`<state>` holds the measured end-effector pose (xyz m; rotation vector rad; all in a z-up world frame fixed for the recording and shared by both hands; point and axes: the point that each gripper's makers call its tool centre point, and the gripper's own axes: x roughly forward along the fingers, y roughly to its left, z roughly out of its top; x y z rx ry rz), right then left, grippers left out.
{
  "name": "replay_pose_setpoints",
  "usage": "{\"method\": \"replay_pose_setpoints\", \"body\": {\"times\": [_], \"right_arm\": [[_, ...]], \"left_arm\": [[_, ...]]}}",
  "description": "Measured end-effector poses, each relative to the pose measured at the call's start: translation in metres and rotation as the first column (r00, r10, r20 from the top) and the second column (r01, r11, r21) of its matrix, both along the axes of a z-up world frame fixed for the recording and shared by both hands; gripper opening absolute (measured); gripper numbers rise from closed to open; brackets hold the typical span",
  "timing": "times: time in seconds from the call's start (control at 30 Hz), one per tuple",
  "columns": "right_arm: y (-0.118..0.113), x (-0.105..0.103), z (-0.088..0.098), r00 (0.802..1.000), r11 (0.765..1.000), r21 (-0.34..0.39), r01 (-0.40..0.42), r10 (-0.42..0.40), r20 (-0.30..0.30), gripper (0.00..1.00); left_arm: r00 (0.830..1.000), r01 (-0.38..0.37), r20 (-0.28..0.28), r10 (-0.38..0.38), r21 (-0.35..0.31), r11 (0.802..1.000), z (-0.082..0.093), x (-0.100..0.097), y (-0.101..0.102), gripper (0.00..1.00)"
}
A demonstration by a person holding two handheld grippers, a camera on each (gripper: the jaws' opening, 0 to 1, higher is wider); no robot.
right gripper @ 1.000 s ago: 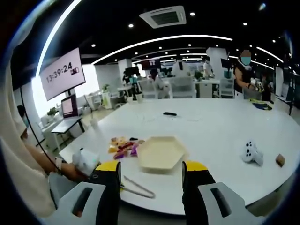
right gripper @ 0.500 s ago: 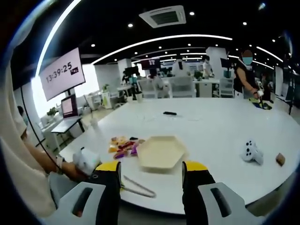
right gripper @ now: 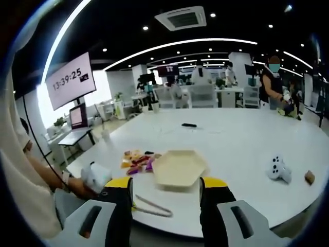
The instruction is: Place the target food into the container with the food tongs after gripping and lifting it, then release it inside without dropping or visibly crushing the food.
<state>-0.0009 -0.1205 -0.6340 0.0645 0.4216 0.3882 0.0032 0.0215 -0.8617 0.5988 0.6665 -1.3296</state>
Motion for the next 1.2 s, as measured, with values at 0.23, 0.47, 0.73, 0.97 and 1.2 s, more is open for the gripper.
{"method": "replay_pose_setpoints", "body": {"times": [0.23,0.47,0.73,0.97,1.2], "right_arm": [[0.008,0.002,0.003,0.999,0.999,0.015,-0.035,0.035,0.011,0.52],[0.019,0.008,0.003,0.996,0.996,0.029,-0.088,0.087,0.025,0.52],[0.039,0.018,0.005,0.982,0.982,0.042,-0.186,0.185,0.040,0.52],[0.058,0.023,0.015,0.951,0.951,0.039,-0.306,0.304,0.063,0.52],[0.062,0.025,0.019,0.924,0.925,0.028,-0.378,0.375,0.070,0.52]], "left_arm": [[0.997,-0.067,0.033,0.067,0.004,0.998,0.014,0.007,0.014,0.00],[0.991,-0.129,0.039,0.129,-0.016,0.992,0.028,0.009,0.022,0.00],[0.975,-0.210,0.055,0.213,-0.053,0.976,0.064,0.006,0.037,0.00],[0.940,-0.320,0.088,0.331,-0.120,0.940,0.106,0.010,0.053,0.00],[0.916,-0.375,0.086,0.392,-0.161,0.913,0.123,-0.001,0.053,0.00]]}}
